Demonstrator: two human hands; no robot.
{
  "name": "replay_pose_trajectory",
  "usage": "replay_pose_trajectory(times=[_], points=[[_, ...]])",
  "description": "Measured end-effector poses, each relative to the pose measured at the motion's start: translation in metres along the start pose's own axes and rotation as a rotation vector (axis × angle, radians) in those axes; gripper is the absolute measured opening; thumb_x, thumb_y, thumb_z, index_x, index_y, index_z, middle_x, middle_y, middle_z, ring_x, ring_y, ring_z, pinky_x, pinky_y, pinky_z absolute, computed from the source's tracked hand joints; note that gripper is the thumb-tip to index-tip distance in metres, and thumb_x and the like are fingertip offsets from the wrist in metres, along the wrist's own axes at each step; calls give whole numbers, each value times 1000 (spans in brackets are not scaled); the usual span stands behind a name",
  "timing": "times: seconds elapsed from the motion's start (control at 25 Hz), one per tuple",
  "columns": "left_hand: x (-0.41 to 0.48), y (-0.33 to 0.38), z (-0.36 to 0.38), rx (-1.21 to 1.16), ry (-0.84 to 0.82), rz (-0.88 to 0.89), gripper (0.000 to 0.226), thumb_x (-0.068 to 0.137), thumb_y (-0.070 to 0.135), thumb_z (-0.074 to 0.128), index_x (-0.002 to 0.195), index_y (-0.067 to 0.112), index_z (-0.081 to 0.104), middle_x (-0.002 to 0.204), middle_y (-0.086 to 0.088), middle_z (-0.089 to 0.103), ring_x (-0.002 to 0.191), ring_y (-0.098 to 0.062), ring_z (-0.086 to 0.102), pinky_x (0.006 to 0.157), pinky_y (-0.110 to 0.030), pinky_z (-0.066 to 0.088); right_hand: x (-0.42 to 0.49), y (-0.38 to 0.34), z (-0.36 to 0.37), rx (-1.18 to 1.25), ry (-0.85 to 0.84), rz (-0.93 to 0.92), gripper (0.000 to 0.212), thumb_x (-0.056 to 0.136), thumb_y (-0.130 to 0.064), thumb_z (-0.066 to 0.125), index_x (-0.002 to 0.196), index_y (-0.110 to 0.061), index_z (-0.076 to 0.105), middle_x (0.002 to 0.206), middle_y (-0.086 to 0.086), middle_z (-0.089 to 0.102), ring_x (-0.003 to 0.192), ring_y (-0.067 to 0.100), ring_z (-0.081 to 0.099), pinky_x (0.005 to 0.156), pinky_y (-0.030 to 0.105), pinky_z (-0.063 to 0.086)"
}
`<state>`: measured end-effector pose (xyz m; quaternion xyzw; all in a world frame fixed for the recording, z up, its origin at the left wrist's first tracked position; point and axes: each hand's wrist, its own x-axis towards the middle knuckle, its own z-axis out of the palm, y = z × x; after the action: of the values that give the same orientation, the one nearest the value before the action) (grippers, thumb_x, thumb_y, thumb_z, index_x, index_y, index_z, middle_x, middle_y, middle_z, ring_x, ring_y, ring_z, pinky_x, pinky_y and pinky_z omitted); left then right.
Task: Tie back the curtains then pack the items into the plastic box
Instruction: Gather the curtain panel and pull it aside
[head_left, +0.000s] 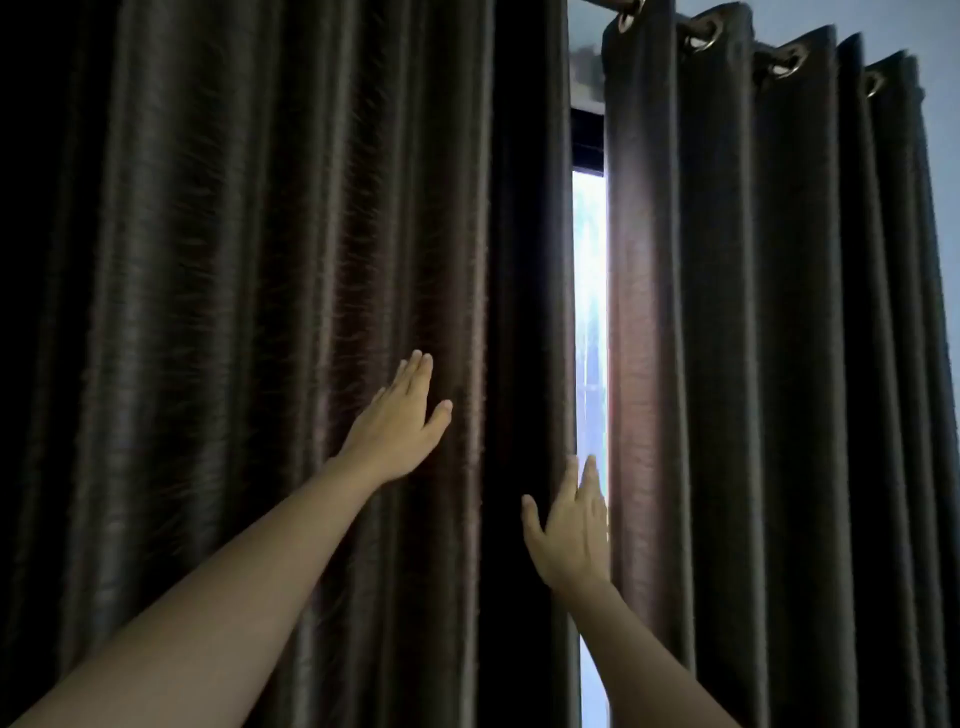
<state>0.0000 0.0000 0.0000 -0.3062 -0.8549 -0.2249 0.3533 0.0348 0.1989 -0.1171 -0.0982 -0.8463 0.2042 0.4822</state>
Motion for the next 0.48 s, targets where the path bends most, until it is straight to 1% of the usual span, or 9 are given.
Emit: replay_pose_trajectory(times=[0.04,0.12,0.2,0.28,0.36,0.4,0.48], points=[[14,4,9,10,42,-7,69,99,45,31,151,14,-3,160,1,-7,147,-13,-2,118,-38,13,14,10,4,44,19,19,79,92,-42,45,148,0,9,156,22,4,145,34,10,117,40,14],[42,9,23,-16,122,-59,75,97,49,33,151,13,-5,160,-2,-8,148,-16,1,118,-38,17,44,26,7,117,5,27,87,91,-43,52,148,-1,4,157,20,2,146,31,8,117,37,13],[63,17,34,-78,192,-132,82,94,55,36,150,14,-8,160,-2,-9,148,-20,6,115,-39,21,72,35,10,240,-58,-5,94,87,-46,57,149,-4,-1,158,14,3,146,25,9,116,32,14],[78,24,45,-144,241,-187,91,90,58,44,150,15,-10,160,-4,-6,147,-23,11,114,-39,24,89,37,18,399,-136,-41,101,83,-49,63,149,-9,-3,159,5,10,145,19,16,115,30,21],[88,28,53,-130,221,-176,95,90,50,52,150,13,-11,160,-9,1,145,-26,18,112,-38,28,99,35,26,531,-201,-93,108,75,-58,65,151,-19,-1,156,-1,22,140,16,28,112,33,31],[91,27,57,-98,209,-166,92,92,41,54,150,12,-11,159,-13,8,142,-29,26,109,-37,31,103,33,31,557,-211,-122,108,71,-64,65,150,-24,2,153,-4,30,136,14,35,109,35,36],[95,20,59,-80,249,-168,81,95,23,50,151,13,-8,152,-17,30,126,-32,48,99,-36,40,110,26,41,509,-196,-177,103,65,-73,61,147,-30,16,143,-9,42,128,12,43,103,35,41]])
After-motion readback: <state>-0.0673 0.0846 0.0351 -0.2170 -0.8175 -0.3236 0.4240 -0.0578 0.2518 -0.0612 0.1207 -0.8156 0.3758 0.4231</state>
